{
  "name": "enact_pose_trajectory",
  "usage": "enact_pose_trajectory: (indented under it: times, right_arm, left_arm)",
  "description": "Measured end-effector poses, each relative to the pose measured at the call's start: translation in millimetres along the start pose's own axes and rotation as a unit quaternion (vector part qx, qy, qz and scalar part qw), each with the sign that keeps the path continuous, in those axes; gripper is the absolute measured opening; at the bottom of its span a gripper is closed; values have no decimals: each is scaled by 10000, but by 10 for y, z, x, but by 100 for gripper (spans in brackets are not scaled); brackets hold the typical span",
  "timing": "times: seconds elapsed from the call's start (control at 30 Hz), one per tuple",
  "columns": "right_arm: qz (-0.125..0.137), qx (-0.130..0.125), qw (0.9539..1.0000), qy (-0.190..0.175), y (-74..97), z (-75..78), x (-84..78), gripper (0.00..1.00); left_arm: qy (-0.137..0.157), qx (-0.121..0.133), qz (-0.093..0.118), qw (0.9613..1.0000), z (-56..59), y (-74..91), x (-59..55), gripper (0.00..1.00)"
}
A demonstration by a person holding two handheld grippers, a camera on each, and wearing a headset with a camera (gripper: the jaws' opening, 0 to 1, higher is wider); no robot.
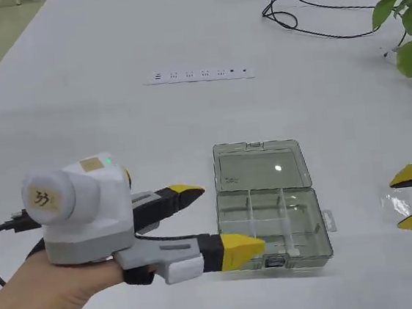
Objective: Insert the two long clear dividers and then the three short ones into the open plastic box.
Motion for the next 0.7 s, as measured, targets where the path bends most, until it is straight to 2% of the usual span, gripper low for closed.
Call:
enact_pose_trajectory:
  times: [0.1, 0.17, 0.2, 0.23, 0.27, 0.3, 0.33, 0.43, 0.5, 0.7]
  right_arm:
    - [140, -125, 9998, 117, 106, -30, 227, 32]
    - [224, -183, 9994, 172, 169, -57, 378, 32]
    - [257, -220, 9992, 233, 182, -60, 426, 32]
    - [293, -266, 9988, 284, 188, -56, 480, 32]
    - [309, -280, 9987, 300, 197, -59, 505, 32]
    - [357, -307, 9983, 329, 234, -84, 601, 32]
    - [406, -325, 9981, 344, 257, -96, 667, 32]
    - [510, -393, 9969, 446, 324, -144, 877, 32]
    - [567, -403, 9963, 502, 367, -185, 999, 32]
    - [637, -448, 9951, 611, 456, -237, 1228, 32]
  left_arm:
    - [312, -107, -16, 9995, 78, -46, 64, 68]
    - [347, -188, 89, 9992, 131, -69, 128, 65]
    - [487, -196, 91, 9986, 141, -82, 142, 62]
    - [747, -270, 72, 9968, 172, -105, 154, 59]
    - [855, -341, 74, 9957, 194, -124, 166, 58]
    - [891, -355, 195, 9952, 200, -150, 209, 55]
    - [911, -363, 221, 9949, 206, -157, 219, 51]
    - [1201, -535, 151, 9912, 271, -238, 206, 42]
    - [1258, -570, 154, 9903, 286, -291, 197, 40]
    - [1519, -847, 99, 9847, 420, -375, 155, 30]
Point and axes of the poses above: the centre of the closed fingertips' face, and the gripper's own axes: y roughly backward along the fingers, z roughly to its right, x roughly out of its top, the point moved 2 cm from there along y, roughly backward along the fingers, and after that the axes turned 11 degrees about -z, right-handed, at the moved point
